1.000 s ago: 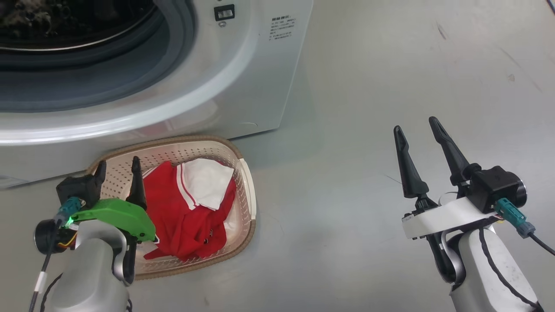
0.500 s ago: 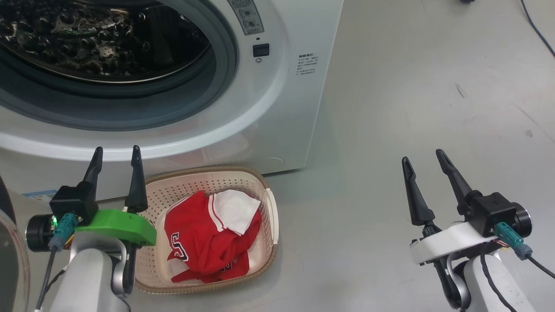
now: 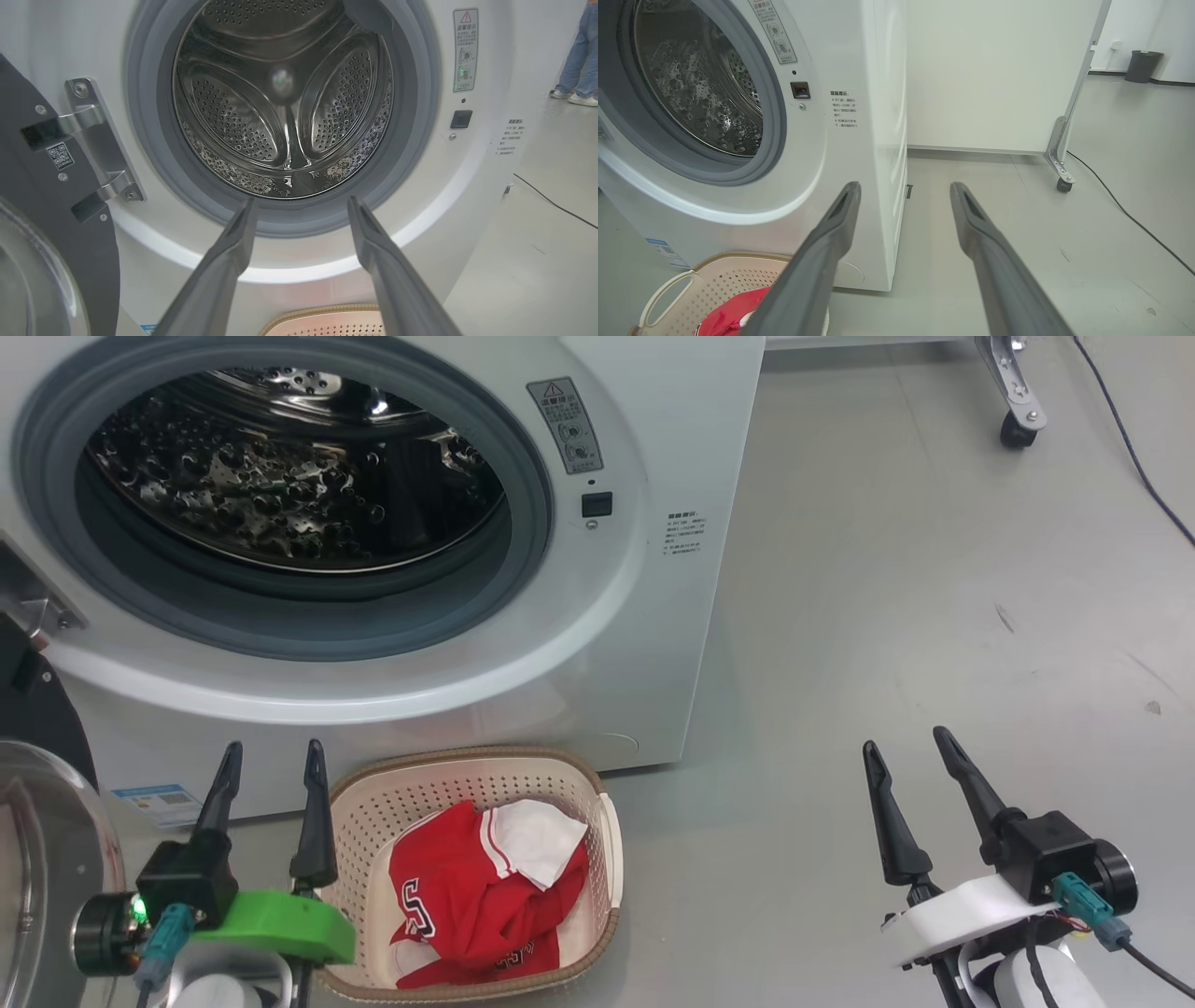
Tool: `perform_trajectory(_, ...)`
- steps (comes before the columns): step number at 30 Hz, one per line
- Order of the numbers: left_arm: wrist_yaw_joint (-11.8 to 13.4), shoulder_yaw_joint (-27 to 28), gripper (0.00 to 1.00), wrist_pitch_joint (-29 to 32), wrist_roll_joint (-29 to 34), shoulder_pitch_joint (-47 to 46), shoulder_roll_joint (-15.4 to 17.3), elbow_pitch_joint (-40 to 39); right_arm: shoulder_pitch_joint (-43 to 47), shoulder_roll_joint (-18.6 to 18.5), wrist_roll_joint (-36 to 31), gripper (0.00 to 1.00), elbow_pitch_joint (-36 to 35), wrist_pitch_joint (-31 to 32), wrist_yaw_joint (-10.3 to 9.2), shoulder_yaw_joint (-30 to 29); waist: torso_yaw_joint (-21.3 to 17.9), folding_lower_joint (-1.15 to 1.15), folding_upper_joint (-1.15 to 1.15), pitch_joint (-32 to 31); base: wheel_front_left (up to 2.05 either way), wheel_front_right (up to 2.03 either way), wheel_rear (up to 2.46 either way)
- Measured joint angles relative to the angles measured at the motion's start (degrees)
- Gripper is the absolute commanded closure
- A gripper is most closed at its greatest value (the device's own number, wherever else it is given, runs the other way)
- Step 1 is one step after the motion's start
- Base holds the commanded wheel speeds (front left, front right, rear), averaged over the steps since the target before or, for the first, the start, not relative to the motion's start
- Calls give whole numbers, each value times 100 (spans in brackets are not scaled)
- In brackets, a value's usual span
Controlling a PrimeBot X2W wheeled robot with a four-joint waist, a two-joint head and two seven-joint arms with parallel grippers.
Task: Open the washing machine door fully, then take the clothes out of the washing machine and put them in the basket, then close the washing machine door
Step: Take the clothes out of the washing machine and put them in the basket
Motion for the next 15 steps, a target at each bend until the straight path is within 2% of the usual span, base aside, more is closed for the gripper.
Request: perform_trajectory(15,130,-142,0,52,77,843,-2,-656,372,23,0,0,-57,1,-92,84,-13,0,0,-381,0,0,0)
